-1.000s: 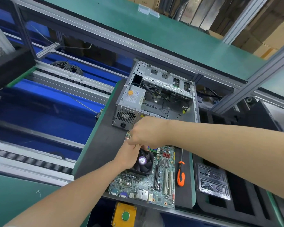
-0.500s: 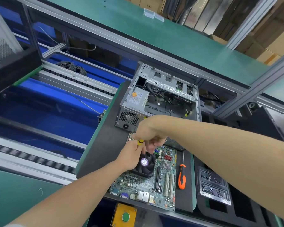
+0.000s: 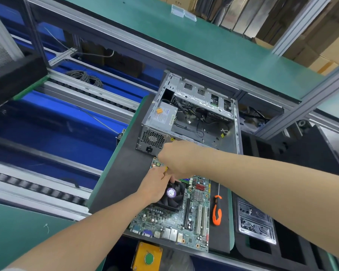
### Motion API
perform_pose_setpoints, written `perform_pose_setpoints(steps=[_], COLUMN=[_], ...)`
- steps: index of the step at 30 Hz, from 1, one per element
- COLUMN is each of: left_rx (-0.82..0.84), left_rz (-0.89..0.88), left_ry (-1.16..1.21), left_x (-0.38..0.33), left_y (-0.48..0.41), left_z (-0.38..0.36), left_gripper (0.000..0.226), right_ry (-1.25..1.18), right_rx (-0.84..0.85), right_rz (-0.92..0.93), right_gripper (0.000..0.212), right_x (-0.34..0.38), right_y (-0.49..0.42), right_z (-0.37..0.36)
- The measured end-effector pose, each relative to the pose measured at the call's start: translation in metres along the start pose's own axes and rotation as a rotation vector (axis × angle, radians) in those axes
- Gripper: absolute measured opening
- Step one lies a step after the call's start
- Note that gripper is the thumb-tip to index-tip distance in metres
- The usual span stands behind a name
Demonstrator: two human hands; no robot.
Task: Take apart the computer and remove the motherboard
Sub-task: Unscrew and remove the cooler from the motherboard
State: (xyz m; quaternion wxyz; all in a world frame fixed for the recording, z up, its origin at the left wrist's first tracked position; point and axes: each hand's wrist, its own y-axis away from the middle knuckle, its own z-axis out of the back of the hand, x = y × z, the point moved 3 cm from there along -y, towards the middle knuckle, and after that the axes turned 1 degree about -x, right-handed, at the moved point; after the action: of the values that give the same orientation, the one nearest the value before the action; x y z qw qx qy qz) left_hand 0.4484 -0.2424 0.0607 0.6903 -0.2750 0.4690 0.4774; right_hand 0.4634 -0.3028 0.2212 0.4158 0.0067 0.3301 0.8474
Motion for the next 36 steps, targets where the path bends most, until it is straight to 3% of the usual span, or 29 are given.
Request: perform_pose_setpoints(steps=[3,5,8,11,13,15,17,18,20,22,26,29,31,34,36], left_rx=[-0.021,-0.023,-0.004,0.027,0.044,0.032,0.004,-0.002,-0.006,-0.008,0.02,0.006,-0.015,-0.003,0.027], left_rz=[0.007,0.024,0.024,0.047,0.076,0.096,0.051,0.035,0.024,0.02,0.022,-0.008,-0.041,-0.024,0.034], left_ry=[0.084,0.138,0.149,0.119,0.227,0.24,0.193,0.165,0.106,0.096,0.086,0.047,0.04,0.04,0.056], left_x=[0.001,0.0,0.0,0.002,0.001,0.0,-0.002,-0.001,0.003,0.005,0.006,-0.001,-0.005,0.007,0.014], left_y=[0.002,0.005,0.006,0.004,0.002,0.002,0.003,0.004,0.003,0.001,-0.001,0.0,0.001,-0.001,-0.002], left_z=[-0.003,-0.004,-0.002,0.0,-0.002,-0.002,-0.002,-0.001,-0.003,-0.005,-0.005,-0.002,-0.001,-0.006,-0.01], left_gripper=[0.047,0.047,0.049,0.045,0.045,0.046,0.046,0.047,0.049,0.048,0.041,0.04,0.043,0.061,0.051], right_ry=[0.25,0.362,0.392,0.168,-0.15,-0.468,-0.643,-0.702,-0.766,-0.671,-0.337,-0.301,-0.171,0.097,0.245], right_rx=[-0.073,-0.119,-0.128,-0.116,-0.083,0.091,0.397,0.529,0.626,0.568,0.192,0.054,-0.038,-0.152,-0.178], right_rz=[0.229,0.347,0.334,0.151,-0.088,-0.346,-0.497,-0.525,-0.512,-0.431,-0.312,-0.232,-0.099,0.135,0.259], right_gripper=[0.012,0.018,0.019,0.012,0.043,0.061,0.07,0.064,0.049,0.04,0.04,0.035,0.038,0.014,0.019], right_x=[0.006,0.007,0.007,0.001,-0.007,-0.011,-0.009,-0.007,-0.005,-0.007,-0.01,-0.012,-0.01,0.003,0.011], right_y=[0.0,0.0,-0.001,0.0,0.003,0.001,-0.002,-0.002,-0.002,0.0,0.002,0.009,0.014,0.015,0.012], right_z=[0.003,0.001,0.004,0.012,0.018,0.02,0.016,0.014,0.008,0.009,0.004,-0.007,-0.01,-0.008,-0.007])
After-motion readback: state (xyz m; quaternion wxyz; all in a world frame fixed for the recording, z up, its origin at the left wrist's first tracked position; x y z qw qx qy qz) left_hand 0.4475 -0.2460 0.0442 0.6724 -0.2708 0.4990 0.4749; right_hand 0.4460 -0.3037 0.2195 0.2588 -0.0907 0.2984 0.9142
